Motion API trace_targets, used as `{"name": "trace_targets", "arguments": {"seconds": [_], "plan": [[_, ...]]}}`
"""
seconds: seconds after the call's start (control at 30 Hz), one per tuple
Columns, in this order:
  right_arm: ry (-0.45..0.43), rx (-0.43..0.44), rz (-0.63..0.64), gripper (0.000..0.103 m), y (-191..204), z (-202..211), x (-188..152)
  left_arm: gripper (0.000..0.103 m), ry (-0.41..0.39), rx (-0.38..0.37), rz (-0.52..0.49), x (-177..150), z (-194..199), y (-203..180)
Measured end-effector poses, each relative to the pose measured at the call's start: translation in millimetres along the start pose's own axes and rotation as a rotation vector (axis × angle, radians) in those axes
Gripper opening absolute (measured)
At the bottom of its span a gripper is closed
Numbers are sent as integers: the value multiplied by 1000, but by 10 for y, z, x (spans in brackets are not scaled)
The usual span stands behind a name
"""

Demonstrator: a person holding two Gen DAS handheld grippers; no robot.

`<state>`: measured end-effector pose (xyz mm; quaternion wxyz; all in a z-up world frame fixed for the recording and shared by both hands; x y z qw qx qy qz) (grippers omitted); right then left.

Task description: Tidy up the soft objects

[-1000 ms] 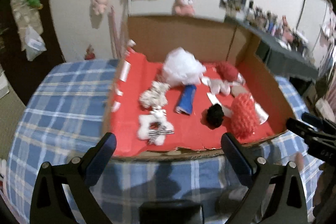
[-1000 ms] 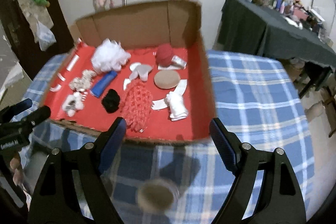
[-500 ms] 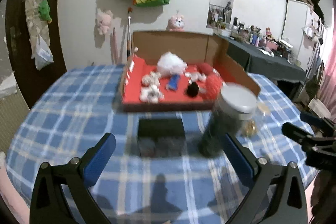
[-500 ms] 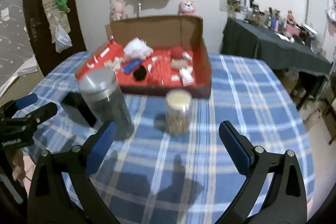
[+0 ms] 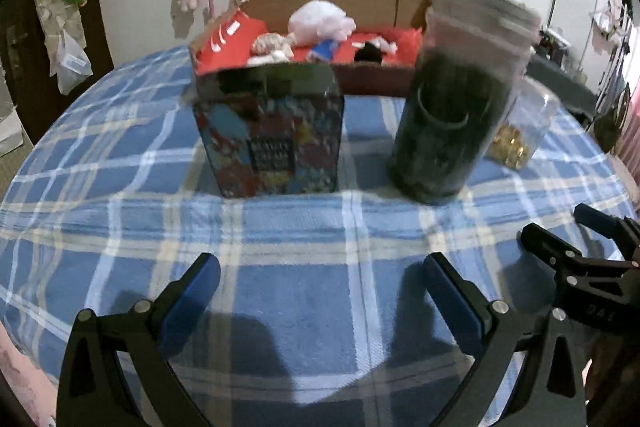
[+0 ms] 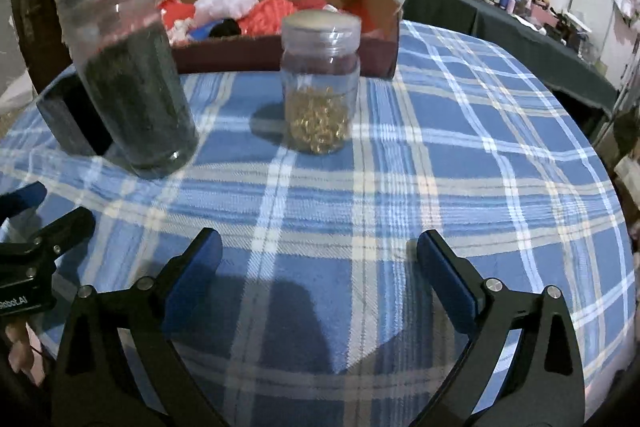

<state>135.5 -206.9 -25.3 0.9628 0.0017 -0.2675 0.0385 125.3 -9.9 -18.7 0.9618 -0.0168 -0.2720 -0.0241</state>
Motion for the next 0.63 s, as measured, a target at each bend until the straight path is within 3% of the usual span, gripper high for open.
{"name": "trace_targets", "arguments": {"seconds": [0.1,0.63], "plan": [[-9,-1,-16,100,-26,7,-12,103,-17,34,-9,2,-23,-26],[-13,-7,-39,102,-32,15,-45,103,-26,53,12,26,-46,-11]]}}
Point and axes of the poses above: each gripper's, at about its wrist camera, not at the fingertips, and z roughly against the way its jaws point, y to its left, x to its top, the point moved 6 cm from there along -z, roughly the way its jaws point, and after that the axes turned 10 degrees about y, right-handed, at the moved point
